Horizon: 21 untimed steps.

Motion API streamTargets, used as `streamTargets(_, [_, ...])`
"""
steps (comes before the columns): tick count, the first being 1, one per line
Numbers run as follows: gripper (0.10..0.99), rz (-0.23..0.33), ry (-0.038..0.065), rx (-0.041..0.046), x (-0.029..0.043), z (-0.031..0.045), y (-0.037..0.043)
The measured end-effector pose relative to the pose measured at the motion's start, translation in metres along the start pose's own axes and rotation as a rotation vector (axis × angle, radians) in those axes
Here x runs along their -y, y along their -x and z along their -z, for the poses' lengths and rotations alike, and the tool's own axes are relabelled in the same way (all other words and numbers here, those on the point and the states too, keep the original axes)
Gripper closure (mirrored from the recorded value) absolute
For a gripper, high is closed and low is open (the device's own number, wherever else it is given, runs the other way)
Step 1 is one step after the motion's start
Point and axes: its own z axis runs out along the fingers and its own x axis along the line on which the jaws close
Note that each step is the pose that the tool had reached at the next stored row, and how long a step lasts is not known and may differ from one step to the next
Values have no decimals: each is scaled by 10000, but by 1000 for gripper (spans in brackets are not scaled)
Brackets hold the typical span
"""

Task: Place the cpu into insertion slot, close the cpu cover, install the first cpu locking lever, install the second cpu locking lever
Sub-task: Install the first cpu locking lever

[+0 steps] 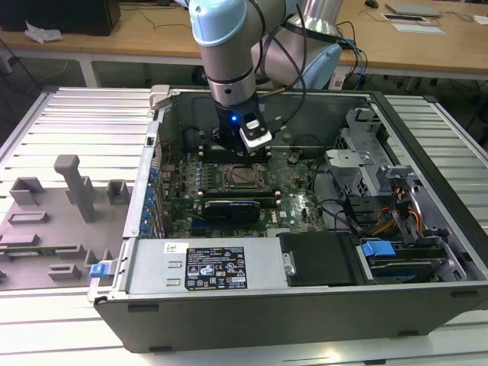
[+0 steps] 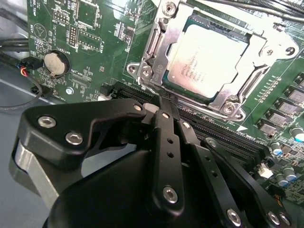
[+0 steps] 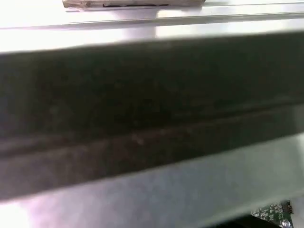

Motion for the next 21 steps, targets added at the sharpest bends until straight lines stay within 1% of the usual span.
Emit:
streamTargets(4, [980,-1,6,2,-1,-2,0])
streamTargets(8, [980,22,57,-11,-1,-2,1])
streamTargets(12, [980,35,57,-12,-2,9,4])
streamTargets(13, [980,42,34,-9,-5,27,8])
streamTargets(14, [980,43,23,-7,-12,75,17])
streamTargets(15, [980,44,18,-6,-16,105,24])
streamTargets(16, [980,46,8,-3,-19,121,27])
streamTargets(17, [980,55,-42,5,-22,140,31])
streamTargets(19, [980,77,-172,29,-25,159,35])
streamTargets(20, [980,89,-275,45,-25,166,37])
streamTargets(21, [980,100,-334,50,-23,166,37])
